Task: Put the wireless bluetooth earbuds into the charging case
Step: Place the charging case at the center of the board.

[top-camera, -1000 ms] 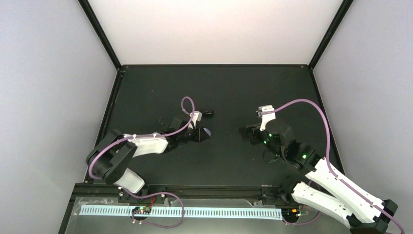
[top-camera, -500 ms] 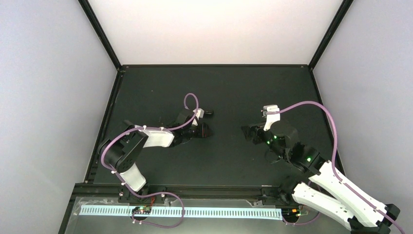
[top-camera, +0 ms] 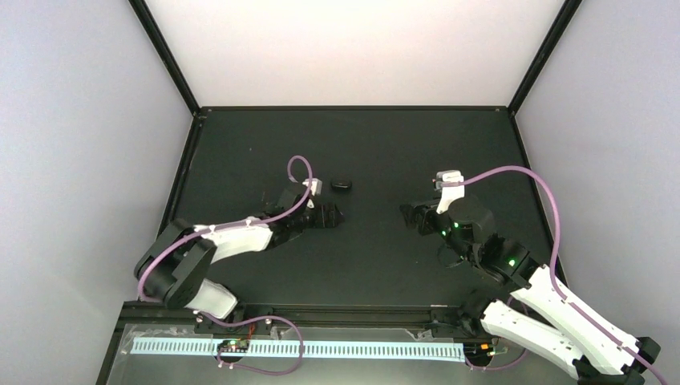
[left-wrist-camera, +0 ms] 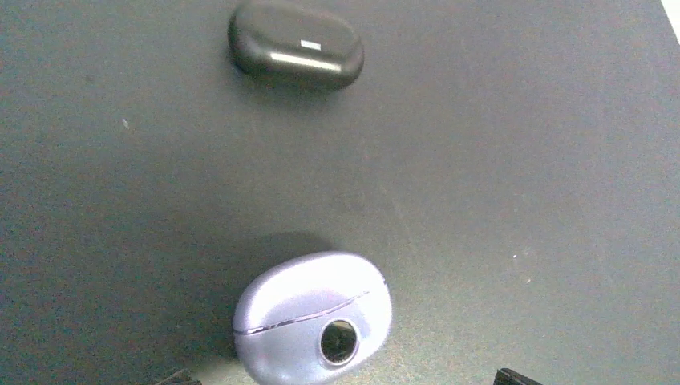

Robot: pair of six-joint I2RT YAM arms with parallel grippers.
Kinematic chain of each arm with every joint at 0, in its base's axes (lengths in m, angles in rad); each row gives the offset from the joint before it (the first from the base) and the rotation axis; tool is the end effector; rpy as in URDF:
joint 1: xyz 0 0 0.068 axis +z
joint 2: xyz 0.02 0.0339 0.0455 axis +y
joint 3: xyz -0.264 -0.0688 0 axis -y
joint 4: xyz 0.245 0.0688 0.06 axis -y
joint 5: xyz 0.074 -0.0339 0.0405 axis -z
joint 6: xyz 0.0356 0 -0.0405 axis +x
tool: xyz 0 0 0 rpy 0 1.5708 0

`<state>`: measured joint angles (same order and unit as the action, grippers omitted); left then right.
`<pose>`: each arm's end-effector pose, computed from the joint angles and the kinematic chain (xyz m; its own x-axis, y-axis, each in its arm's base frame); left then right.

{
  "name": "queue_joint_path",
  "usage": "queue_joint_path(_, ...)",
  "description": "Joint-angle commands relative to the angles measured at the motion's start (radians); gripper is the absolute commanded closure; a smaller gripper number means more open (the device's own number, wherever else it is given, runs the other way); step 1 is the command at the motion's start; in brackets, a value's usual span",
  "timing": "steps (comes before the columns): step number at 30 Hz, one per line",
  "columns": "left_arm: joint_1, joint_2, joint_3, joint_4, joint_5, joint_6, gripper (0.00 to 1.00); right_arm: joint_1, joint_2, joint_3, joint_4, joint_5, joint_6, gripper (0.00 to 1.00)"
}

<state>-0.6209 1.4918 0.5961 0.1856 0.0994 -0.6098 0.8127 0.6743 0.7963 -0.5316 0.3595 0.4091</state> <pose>0.2274 -0.1670 0.1516 -0.8013 -0.1275 -0.5846 0.2211 0.8448 -0.4873 0.1109 0.0989 0.3250 -0.4333 0.0839 -0.8973 -0.3112 0.9205 0.2363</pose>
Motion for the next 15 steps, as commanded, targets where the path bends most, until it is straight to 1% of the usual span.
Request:
queue_joint_path(1,0.005,-0.118,-0.007,-0.090,-0.096,0.025,0.01,-0.003,-0.011,0.016,0.016,0.060,0.001,0.10)
queue_joint_path(7,0.005,-0.293,-0.013,-0.176,-0.140,0.067,0.01,-0.004,-0.015,-0.010,0.049,0.041,0.023,0.10)
queue_joint_path(10,0.004,-0.333,-0.025,-0.188,-0.134,0.097,0.01,-0.004,-0.012,-0.022,0.060,0.015,0.028,0.10)
queue_joint_path(12,0.005,-0.327,-0.035,-0.178,-0.110,0.109,0.03,-0.004,-0.013,-0.028,0.064,-0.005,0.034,0.10)
queue_joint_path(13,0.006,-0.314,-0.038,-0.159,-0.081,0.119,0.07,-0.003,-0.015,-0.031,0.064,-0.013,0.037,0.11)
queue_joint_path(14,0.005,-0.293,-0.039,-0.133,-0.032,0.130,0.16,-0.004,-0.017,-0.033,0.063,-0.020,0.040,0.11)
queue_joint_path(15,-0.001,-0.268,-0.038,-0.112,0.008,0.134,0.28,-0.004,-0.017,-0.034,0.060,-0.025,0.043,0.11)
